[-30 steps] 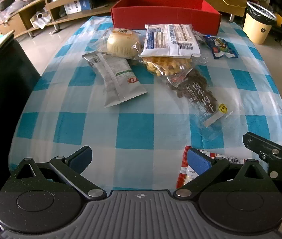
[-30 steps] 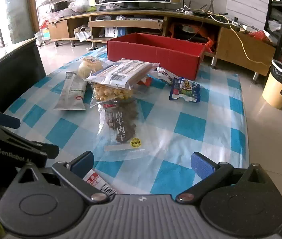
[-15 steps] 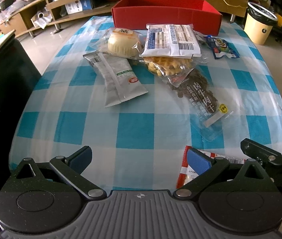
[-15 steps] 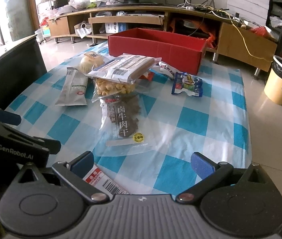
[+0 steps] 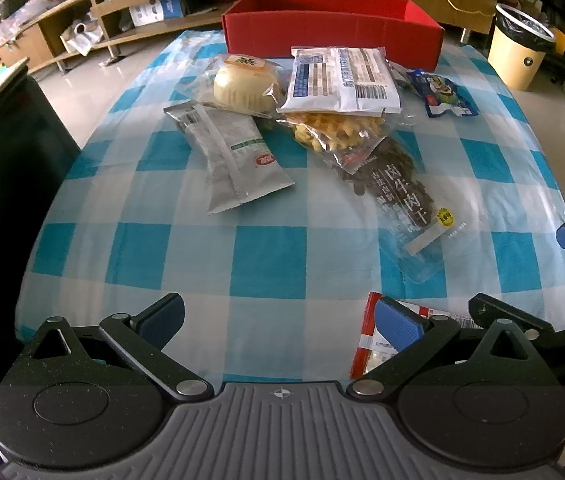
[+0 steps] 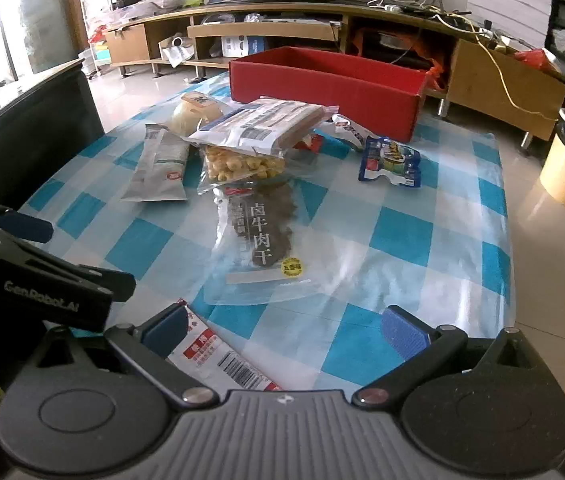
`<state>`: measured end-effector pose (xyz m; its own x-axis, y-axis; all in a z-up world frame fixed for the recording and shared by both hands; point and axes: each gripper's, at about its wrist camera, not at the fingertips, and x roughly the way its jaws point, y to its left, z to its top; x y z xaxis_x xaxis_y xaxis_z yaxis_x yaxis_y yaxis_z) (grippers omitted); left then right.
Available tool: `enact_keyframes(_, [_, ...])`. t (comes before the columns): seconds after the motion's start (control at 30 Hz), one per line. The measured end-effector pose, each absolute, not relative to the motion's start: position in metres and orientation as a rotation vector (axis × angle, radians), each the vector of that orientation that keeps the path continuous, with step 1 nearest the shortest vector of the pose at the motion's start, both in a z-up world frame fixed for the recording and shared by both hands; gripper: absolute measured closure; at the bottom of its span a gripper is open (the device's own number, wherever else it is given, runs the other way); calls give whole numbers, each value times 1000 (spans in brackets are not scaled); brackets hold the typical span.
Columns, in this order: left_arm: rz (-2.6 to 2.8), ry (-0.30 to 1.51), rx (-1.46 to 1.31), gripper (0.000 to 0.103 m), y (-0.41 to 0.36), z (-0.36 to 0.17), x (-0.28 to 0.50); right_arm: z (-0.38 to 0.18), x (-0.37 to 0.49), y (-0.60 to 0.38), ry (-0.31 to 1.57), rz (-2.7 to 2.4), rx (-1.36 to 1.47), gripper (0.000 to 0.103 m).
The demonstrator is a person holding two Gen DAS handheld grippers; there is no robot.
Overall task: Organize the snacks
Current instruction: 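Move the right tool toward the red-and-white spicy strip packet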
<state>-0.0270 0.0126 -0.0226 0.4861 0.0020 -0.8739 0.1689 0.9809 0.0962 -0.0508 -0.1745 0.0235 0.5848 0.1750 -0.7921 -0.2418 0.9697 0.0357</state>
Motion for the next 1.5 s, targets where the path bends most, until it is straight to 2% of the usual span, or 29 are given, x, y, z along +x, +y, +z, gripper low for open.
enact_keyframes(0.73, [-110,1103,142,0,17,-29,-23,6,-44,-161,1065,344,-127,1])
enact_keyframes(0.83, [-110,1106,138,0,17,-29,-23,-1,-42,-156,1106,364,-151,7])
enact_keyframes(0.93, [-110,1110,133,0,17,-30,-22,-12,-39,-151,1152,366,-197,19])
enact_keyframes(1.1, [-111,1116,125,0,18,-31,-21,-18,-29,-154,1178,373,-179,21])
enact_keyframes(1.2, [-109,1119,117,0,19,-31,-20,-16,-15,-160,1163,356,-144,26])
enact_keyframes(1.3, [-106,1129,106,0,20,-33,-18,-15,3,-170,1135,291,-128,42])
enact_keyframes(1.43, [-104,1138,97,0,22,-35,-17,-6,8,-181,1141,298,-102,42])
enact_keyframes(1.5, [-102,1144,85,0,23,-35,-16,2,-7,-176,1142,423,-179,39])
